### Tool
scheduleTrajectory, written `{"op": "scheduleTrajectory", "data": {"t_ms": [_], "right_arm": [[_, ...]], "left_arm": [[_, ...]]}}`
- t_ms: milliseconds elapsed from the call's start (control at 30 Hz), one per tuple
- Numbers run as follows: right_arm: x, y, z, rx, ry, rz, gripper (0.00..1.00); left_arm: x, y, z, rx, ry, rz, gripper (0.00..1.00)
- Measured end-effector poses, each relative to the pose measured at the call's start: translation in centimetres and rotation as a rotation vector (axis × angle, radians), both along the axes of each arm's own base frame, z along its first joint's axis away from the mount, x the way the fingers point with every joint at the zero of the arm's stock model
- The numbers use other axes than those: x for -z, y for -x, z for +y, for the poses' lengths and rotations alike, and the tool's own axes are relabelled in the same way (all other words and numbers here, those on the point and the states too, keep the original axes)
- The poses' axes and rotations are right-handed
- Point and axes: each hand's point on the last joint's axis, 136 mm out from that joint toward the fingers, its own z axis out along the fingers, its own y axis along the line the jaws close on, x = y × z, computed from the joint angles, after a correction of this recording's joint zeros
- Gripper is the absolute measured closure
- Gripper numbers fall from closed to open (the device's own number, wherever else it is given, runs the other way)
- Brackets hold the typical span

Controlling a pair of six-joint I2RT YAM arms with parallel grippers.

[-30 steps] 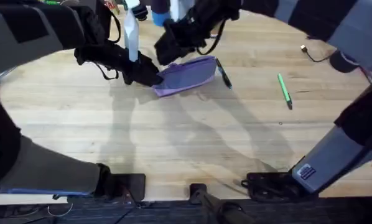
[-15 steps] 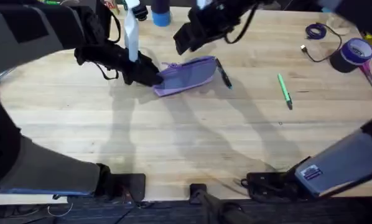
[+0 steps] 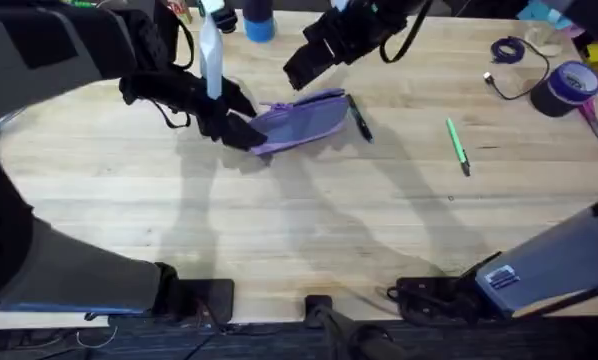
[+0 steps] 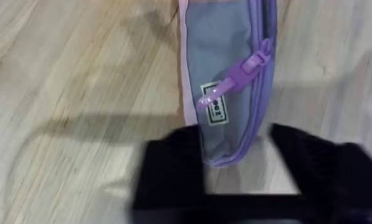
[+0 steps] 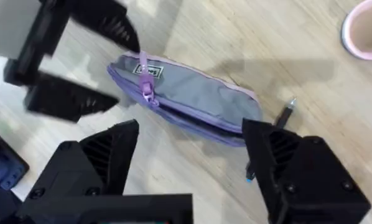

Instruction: Unzip the bag, pick up the pens from the table one at a time and place them inside, then zip the bag closed.

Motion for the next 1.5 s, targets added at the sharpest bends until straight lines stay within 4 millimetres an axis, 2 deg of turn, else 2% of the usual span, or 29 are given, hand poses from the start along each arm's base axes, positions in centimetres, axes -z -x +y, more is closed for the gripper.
{"op": "scheduleTrajectory", "data": {"t_ms": [67, 100, 267, 467, 600, 800, 967, 1067, 1233, 1367, 1500], "right_arm": [[0.0, 0.0, 0.0, -0.009, 0.005, -0.006, 0.006], [0.0, -0.1, -0.1, -0.009, 0.007, -0.008, 0.006], [0.1, -0.4, -0.5, -0.002, 0.032, -0.023, 0.006], [0.3, -1.5, -2.1, 0.033, 0.125, -0.079, 0.006], [0.2, -2.0, -2.7, -0.032, 0.186, -0.135, 0.006], [-2.0, -2.9, -2.6, -0.123, 0.208, -0.225, 0.006], [-3.4, -2.6, -1.8, -0.258, 0.199, -0.275, 0.006], [-3.3, -1.8, -1.3, -0.364, 0.193, -0.282, 0.006], [-3.3, -1.3, -0.7, -0.578, 0.218, -0.353, 0.006], [-3.4, -1.3, -0.5, -0.761, 0.268, -0.438, 0.006], [-3.5, -1.2, -0.4, -0.864, 0.294, -0.484, 0.006]], "left_arm": [[0.0, 0.0, 0.0, -0.002, 0.001, 0.003, 0.052], [0.0, 0.0, 0.0, -0.002, 0.002, 0.003, 0.019], [0.0, 0.0, 0.0, -0.002, 0.002, 0.002, 0.008], [0.1, 0.3, 0.1, -0.014, -0.003, 0.028, 0.006], [-1.7, -0.5, 0.6, -0.088, -0.036, 0.096, 0.006], [-5.6, -0.9, 1.2, -0.123, -0.074, 0.081, 0.006], [-11.1, -0.6, 2.2, -0.168, -0.125, -0.051, 0.006], [-14.2, 0.5, 2.5, -0.186, -0.133, -0.142, 0.006], [-18.1, 2.6, 2.7, -0.231, -0.120, -0.248, 0.005], [-20.5, 4.3, 2.9, -0.257, -0.111, -0.331, 0.005], [-22.1, 5.5, 3.0, -0.273, -0.111, -0.394, 0.006]]}}
